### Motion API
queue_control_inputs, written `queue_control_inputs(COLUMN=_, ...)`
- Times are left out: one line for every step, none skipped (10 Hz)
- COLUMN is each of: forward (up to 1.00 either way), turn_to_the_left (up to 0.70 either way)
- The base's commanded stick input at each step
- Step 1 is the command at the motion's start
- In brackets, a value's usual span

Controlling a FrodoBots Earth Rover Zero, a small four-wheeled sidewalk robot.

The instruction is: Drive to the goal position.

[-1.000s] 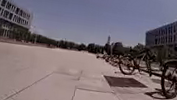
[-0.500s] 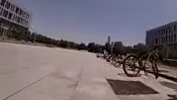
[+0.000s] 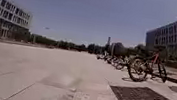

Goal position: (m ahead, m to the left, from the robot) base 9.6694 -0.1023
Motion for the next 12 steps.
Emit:
queue_control_inputs(forward=0.85, turn_to_the_left=0.0)
queue_control_inputs(forward=0.85, turn_to_the_left=0.0)
queue_control_inputs(forward=0.85, turn_to_the_left=0.0)
queue_control_inputs(forward=0.85, turn_to_the_left=0.0)
queue_control_inputs(forward=0.85, turn_to_the_left=0.0)
queue_control_inputs(forward=0.85, turn_to_the_left=0.0)
queue_control_inputs(forward=0.85, turn_to_the_left=0.0)
queue_control_inputs(forward=0.85, turn_to_the_left=0.0)
queue_control_inputs(forward=0.85, turn_to_the_left=0.0)
queue_control_inputs(forward=0.85, turn_to_the_left=0.0)
queue_control_inputs(forward=0.85, turn_to_the_left=0.0)
queue_control_inputs(forward=0.85, turn_to_the_left=0.0)
